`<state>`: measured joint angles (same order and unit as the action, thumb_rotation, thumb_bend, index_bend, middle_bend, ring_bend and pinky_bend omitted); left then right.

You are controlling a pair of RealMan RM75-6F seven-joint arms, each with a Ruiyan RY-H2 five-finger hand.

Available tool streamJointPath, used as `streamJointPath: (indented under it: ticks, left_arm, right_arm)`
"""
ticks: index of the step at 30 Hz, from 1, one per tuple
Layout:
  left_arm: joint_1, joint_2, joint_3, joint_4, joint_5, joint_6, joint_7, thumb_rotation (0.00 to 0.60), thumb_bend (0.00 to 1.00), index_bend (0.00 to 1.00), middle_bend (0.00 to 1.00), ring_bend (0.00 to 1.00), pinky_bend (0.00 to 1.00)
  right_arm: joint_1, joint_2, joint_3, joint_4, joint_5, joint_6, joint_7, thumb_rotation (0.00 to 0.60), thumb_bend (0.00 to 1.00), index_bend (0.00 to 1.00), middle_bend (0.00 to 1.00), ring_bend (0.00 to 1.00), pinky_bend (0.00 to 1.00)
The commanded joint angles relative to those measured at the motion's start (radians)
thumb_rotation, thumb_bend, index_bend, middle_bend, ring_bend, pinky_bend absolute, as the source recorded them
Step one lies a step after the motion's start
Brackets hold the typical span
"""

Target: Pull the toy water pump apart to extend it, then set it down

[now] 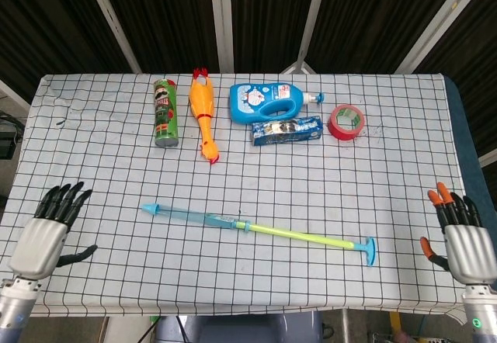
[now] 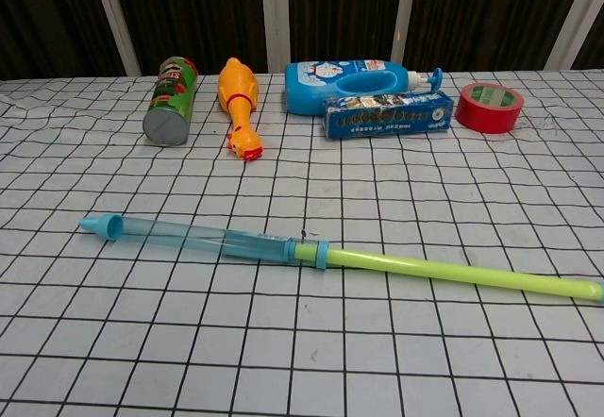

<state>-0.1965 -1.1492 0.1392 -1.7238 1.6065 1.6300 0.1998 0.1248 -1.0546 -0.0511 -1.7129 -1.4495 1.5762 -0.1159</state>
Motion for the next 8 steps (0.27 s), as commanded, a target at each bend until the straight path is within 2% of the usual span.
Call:
streamJointPath:
  ticks: [1,5,8]
  left_arm:
    - [0.056,-0.01,0.027,0.077,0.029,0.047,-0.044,0.6,0.14,0.0,0.0,0.0,0.0]
    - [0.077,-0.018,0.015,0.141,0.031,0.067,-0.054,0.6,0.14,0.0,0.0,0.0,0.0]
    - [0.073,-0.034,-0.017,0.168,0.012,0.052,-0.076,0.6,0.14,0.0,0.0,0.0,0.0]
  right_arm:
    - [-0.047,-0.02,-0.022,0.053,-0.047,0.046,0.046,0.6,0.39,0.0,0.0,0.0,0.0]
    - [-0.062,-0.034,-0.024,0.087,-0.065,0.053,0.068,0.6,0.39,0.0,0.0,0.0,0.0]
    - [-0.062,-0.04,-0.017,0.094,-0.057,0.028,0.077,0.6,0.39,0.0,0.0,0.0,0.0]
